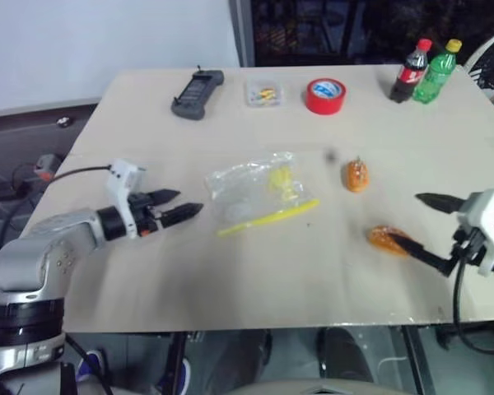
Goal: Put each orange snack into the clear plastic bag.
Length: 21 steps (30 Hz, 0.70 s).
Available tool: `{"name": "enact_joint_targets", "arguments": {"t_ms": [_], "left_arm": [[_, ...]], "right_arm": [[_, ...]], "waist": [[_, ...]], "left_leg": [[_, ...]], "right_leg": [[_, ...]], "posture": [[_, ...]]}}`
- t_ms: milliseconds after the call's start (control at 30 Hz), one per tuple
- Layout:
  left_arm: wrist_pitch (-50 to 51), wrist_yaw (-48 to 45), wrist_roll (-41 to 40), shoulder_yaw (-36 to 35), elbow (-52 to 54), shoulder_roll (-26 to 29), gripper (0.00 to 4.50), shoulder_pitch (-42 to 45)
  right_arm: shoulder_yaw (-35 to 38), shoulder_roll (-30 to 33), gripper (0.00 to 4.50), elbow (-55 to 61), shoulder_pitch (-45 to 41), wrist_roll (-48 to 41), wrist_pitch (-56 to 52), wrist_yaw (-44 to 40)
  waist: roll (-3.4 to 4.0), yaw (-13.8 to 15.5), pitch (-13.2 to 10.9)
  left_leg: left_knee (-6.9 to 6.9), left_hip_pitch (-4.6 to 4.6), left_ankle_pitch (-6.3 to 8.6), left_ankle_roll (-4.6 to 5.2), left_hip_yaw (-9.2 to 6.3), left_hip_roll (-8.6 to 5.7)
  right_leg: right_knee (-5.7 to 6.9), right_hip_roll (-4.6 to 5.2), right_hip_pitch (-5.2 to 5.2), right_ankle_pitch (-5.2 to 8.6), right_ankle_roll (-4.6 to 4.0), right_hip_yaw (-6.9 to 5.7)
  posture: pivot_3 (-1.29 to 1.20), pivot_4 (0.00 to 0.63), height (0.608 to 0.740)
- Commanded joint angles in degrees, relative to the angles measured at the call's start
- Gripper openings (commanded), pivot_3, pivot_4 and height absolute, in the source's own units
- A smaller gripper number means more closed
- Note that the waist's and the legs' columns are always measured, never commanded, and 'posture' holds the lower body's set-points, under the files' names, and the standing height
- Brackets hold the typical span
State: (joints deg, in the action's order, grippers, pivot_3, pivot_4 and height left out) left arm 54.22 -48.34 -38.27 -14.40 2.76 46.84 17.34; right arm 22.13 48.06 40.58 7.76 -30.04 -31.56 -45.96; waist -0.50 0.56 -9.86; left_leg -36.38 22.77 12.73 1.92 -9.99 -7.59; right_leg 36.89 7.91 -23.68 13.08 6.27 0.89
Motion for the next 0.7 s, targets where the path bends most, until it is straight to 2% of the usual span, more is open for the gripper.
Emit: {"name": "enact_joint_targets", "arguments": {"t_ms": [33, 300, 633, 700], "left_arm": [[1.0, -1.8, 0.6, 2.0, -6.6, -0.3, 4.46, 2.9], [-3.3, -8.0, 6.4, 12.3, -21.7, -6.0, 4.46, 13.0], [5.3, -20.1, 7.1, 17.4, -44.0, -16.9, 4.46, 26.6], [4.6, -20.0, 8.7, 17.2, -49.1, -19.0, 3.95, 28.7]], "right_arm": [[-3.4, -0.8, 4.48, 2.8, -2.7, -1.3, 0.6, 0.9], [-4.5, -2.3, 4.48, 5.0, 0.0, 0.2, 2.9, 1.5], [-4.3, -2.9, 4.48, 10.1, 2.8, 0.0, 0.4, 5.6], [-3.9, -2.9, 4.50, 11.2, 3.3, -0.2, -0.3, 6.4]], "waist": [[-0.01, 0.1, 0.0], [-0.21, 1.0, 0.0], [-0.22, 0.7, 0.0], [-0.25, 0.5, 0.0]], "left_leg": [[0.01, 0.02, 0.00, -0.01, -0.01, 0.00], [-0.06, 0.05, 0.00, -0.02, -0.09, -0.06], [-0.16, 0.00, -0.01, -0.02, -0.05, -0.11], [-0.18, 0.02, -0.01, -0.01, -0.07, -0.14]], "right_leg": [[0.00, -0.01, -0.03, 0.00, 0.00, 0.00], [-0.04, 0.03, 0.04, -0.03, 0.00, -0.05], [-0.02, 0.03, 0.11, -0.08, 0.08, -0.01], [-0.02, 0.03, 0.12, -0.08, 0.09, -0.01]], "posture": [[0.00, 0.150, 0.740], [0.00, 0.150, 0.740], [0.00, 0.150, 0.740], [0.00, 0.150, 0.740]]}}
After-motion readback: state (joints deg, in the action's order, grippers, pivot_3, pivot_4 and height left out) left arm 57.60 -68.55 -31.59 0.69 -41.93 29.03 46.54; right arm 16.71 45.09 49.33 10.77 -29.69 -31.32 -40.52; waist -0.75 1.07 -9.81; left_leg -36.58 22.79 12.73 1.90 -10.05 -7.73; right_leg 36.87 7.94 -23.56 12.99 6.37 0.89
